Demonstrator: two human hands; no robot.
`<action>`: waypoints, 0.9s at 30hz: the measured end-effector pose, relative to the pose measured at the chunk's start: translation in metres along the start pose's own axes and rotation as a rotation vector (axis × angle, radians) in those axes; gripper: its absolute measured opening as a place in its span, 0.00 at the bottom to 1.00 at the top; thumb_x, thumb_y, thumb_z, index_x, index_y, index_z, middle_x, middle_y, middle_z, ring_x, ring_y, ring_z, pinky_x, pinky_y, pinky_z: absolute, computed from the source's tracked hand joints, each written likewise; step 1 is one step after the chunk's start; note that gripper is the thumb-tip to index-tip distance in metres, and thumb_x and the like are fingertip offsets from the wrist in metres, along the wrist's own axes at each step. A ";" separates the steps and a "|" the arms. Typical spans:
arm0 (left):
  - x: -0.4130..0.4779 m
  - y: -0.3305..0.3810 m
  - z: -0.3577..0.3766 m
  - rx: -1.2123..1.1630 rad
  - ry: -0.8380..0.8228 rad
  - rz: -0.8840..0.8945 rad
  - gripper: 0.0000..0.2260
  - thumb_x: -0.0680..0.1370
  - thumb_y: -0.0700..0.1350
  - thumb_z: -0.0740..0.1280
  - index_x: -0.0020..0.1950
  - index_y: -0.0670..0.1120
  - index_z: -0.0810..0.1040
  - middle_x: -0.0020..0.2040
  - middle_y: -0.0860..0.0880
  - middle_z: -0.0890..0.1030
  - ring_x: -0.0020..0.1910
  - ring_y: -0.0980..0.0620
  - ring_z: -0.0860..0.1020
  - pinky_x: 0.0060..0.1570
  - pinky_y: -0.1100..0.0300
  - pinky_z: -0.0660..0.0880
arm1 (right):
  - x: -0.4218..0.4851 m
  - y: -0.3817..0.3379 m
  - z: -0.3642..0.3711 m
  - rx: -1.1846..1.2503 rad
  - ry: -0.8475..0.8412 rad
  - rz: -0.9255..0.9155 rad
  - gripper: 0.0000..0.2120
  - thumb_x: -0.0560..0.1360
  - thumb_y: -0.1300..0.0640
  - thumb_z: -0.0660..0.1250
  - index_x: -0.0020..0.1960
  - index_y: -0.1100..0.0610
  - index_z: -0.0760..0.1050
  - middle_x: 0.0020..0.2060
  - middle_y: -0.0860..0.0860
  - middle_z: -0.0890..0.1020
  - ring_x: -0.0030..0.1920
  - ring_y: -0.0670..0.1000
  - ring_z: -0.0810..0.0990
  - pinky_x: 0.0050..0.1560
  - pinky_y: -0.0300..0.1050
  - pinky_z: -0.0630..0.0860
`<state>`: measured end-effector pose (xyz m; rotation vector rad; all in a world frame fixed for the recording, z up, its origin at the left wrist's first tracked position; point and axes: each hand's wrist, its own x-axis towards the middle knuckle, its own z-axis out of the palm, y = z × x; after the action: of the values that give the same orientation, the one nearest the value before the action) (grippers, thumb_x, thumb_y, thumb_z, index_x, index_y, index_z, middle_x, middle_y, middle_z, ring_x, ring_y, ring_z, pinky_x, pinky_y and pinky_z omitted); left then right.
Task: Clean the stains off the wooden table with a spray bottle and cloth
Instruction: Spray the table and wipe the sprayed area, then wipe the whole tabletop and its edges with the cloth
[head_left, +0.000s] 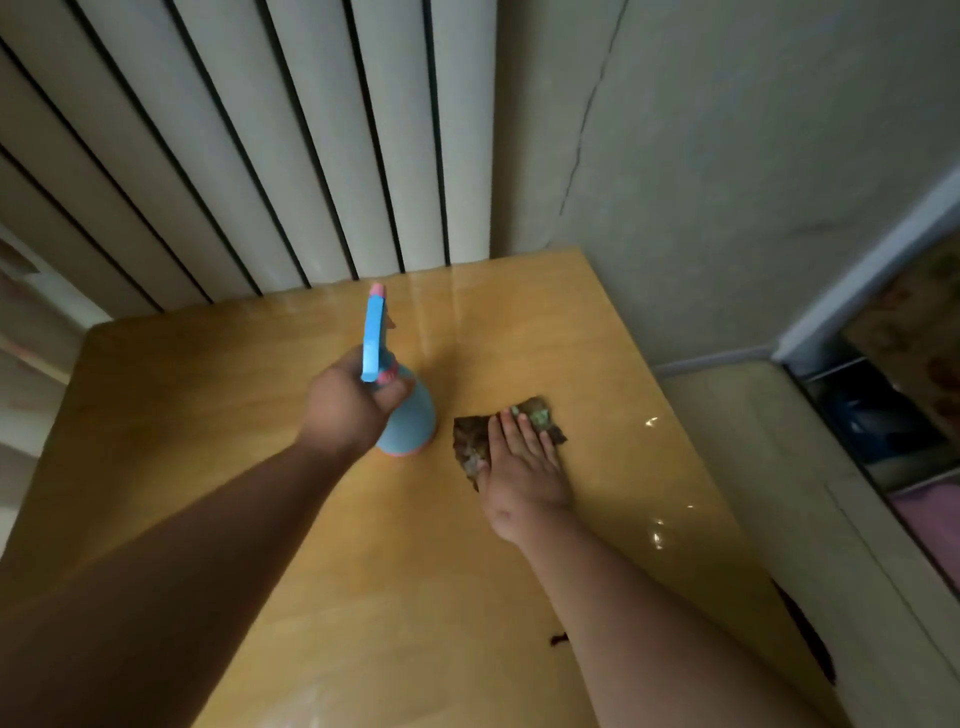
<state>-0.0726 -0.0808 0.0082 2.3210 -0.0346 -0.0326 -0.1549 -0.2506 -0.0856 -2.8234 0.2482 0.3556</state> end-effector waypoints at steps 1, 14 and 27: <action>-0.009 0.004 0.006 0.017 -0.018 0.022 0.12 0.75 0.49 0.72 0.57 0.51 0.77 0.47 0.50 0.79 0.43 0.50 0.75 0.34 0.62 0.66 | -0.011 0.005 0.000 0.008 -0.002 0.007 0.29 0.82 0.47 0.48 0.79 0.54 0.43 0.79 0.47 0.43 0.77 0.48 0.40 0.76 0.49 0.38; -0.046 0.017 0.016 0.032 -0.075 -0.004 0.15 0.76 0.51 0.71 0.61 0.50 0.76 0.48 0.48 0.78 0.45 0.46 0.76 0.38 0.57 0.69 | -0.090 0.068 -0.016 0.174 -0.177 -0.047 0.24 0.83 0.50 0.46 0.78 0.53 0.56 0.78 0.45 0.52 0.77 0.45 0.47 0.77 0.46 0.45; -0.050 0.017 0.017 0.029 -0.069 -0.008 0.17 0.77 0.51 0.69 0.64 0.48 0.75 0.49 0.48 0.77 0.46 0.45 0.76 0.40 0.56 0.70 | -0.156 0.077 -0.003 0.185 -0.193 -0.104 0.24 0.83 0.49 0.46 0.78 0.51 0.56 0.77 0.42 0.52 0.77 0.42 0.45 0.77 0.43 0.42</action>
<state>-0.1233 -0.1030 0.0096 2.3486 -0.0612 -0.1164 -0.3185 -0.3034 -0.0613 -2.5865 0.0875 0.5478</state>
